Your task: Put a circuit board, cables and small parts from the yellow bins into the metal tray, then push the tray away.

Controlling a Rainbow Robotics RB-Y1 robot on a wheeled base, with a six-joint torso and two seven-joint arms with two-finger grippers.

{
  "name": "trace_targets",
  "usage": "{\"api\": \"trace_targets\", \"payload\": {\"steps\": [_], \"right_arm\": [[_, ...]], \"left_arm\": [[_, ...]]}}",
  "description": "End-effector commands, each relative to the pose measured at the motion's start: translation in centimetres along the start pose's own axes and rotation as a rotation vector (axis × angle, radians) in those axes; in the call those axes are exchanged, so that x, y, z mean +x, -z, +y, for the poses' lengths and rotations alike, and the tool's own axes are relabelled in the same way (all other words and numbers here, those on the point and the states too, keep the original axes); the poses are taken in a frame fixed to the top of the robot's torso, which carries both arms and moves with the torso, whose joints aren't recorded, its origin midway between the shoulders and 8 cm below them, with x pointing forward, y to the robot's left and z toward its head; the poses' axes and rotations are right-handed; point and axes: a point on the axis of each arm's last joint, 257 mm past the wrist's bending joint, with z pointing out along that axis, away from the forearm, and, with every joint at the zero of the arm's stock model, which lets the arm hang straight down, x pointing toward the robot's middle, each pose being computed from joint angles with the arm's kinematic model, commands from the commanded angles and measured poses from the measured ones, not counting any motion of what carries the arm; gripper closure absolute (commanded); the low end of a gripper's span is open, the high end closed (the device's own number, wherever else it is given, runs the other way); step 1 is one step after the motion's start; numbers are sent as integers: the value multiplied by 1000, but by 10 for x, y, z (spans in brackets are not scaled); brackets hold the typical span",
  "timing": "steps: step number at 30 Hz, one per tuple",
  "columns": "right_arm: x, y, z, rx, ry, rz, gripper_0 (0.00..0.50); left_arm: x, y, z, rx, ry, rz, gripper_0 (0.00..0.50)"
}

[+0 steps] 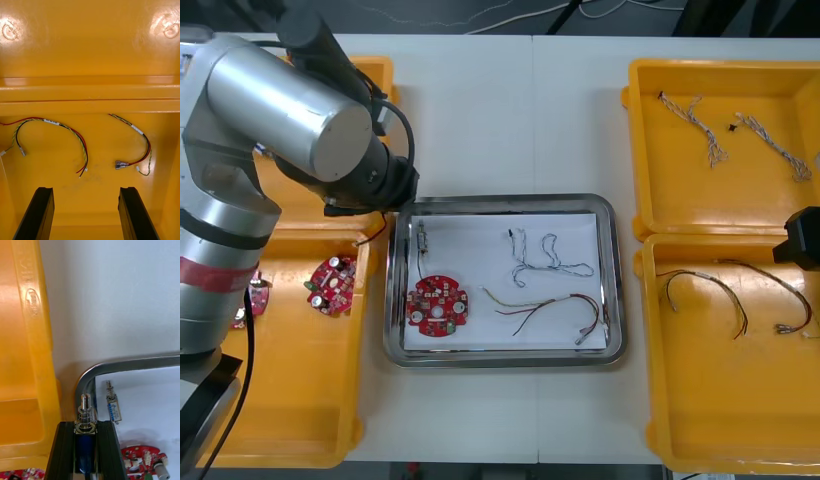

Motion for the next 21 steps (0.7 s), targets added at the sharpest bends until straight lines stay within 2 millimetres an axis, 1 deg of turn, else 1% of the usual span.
{"api": "trace_targets", "payload": {"steps": [1, 4, 14, 15, 19, 21], "right_arm": [[-4, 14, -14, 36, -25, -29, 0], [-4, 14, -14, 36, -25, -29, 0], [-4, 14, -14, 36, -25, -29, 0], [-4, 14, -14, 36, -25, -29, 0], [-4, 14, -14, 36, -25, -29, 0], [-4, 14, -14, 36, -25, -29, 0]], "left_arm": [[3, -6, -5, 2, 29, -47, 500], [6, -11, -13, 13, 47, -54, 500], [22, -16, -37, 15, 74, -49, 500], [23, -16, -39, 17, 77, -51, 500], [23, -20, -57, 55, 109, -73, 500], [25, -21, -60, 57, 112, -74, 500]]}}
